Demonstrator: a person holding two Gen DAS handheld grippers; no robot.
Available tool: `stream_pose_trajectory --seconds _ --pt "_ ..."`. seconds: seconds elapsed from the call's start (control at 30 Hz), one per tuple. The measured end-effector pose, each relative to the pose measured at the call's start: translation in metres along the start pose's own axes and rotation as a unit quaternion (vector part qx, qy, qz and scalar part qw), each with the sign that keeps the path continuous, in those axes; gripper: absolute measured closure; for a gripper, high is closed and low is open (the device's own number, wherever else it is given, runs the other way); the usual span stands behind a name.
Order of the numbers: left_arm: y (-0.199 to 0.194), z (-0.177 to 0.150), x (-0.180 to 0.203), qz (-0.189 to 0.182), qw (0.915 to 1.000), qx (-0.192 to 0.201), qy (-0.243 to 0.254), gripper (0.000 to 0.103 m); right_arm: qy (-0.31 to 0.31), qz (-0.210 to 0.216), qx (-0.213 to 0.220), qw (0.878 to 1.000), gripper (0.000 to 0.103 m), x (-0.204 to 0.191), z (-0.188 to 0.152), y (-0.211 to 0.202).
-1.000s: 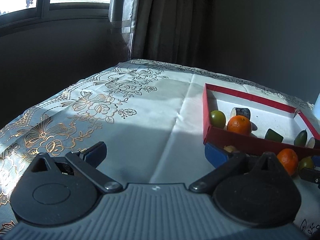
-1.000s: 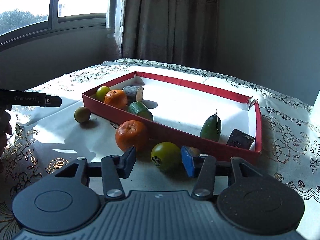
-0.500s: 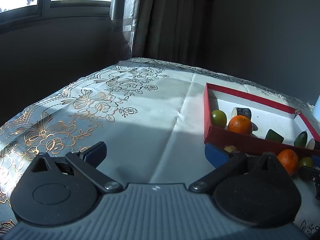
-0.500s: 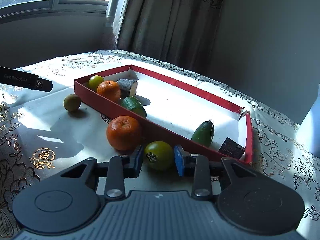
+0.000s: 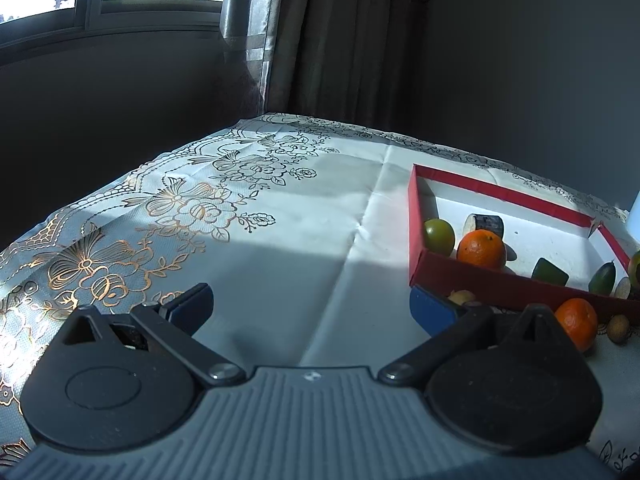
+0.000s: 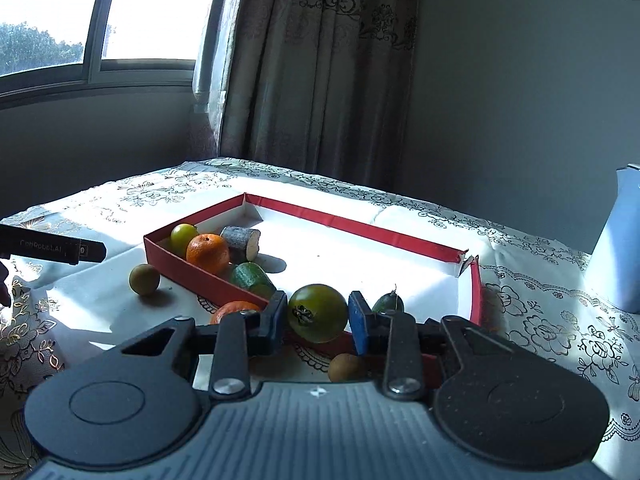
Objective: Organize fruits
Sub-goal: 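Carry the yellow-green fruit into the red tray and open the right gripper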
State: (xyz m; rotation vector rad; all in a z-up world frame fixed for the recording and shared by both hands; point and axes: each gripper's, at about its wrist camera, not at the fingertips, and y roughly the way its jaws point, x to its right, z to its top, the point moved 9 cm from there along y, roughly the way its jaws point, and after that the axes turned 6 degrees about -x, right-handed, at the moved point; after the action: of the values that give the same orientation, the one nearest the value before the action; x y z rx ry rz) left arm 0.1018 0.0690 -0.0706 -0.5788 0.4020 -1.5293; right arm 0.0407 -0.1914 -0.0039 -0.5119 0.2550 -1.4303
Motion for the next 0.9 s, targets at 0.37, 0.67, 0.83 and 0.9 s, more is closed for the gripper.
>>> stream_pose_trajectory --seconds 0.37,0.67,0.83,0.9 --pt "0.001 0.0 0.0 0.006 1.0 -0.003 0.002 0.0 0.053 0.005 -0.027 0.998 0.071 0.026 0.012 0.055" --pt "0.002 -0.001 0.0 0.008 1.0 -0.005 0.003 0.0 0.064 0.009 -0.059 0.996 0.07 0.027 -0.005 0.072" --pt "0.002 -0.001 -0.001 0.009 0.9999 -0.005 0.003 0.0 0.069 0.008 -0.053 0.996 0.063 0.029 -0.003 0.069" --pt "0.002 -0.001 -0.002 0.011 0.9999 -0.004 0.001 0.0 0.079 0.005 -0.046 0.996 0.046 0.032 0.0 0.061"
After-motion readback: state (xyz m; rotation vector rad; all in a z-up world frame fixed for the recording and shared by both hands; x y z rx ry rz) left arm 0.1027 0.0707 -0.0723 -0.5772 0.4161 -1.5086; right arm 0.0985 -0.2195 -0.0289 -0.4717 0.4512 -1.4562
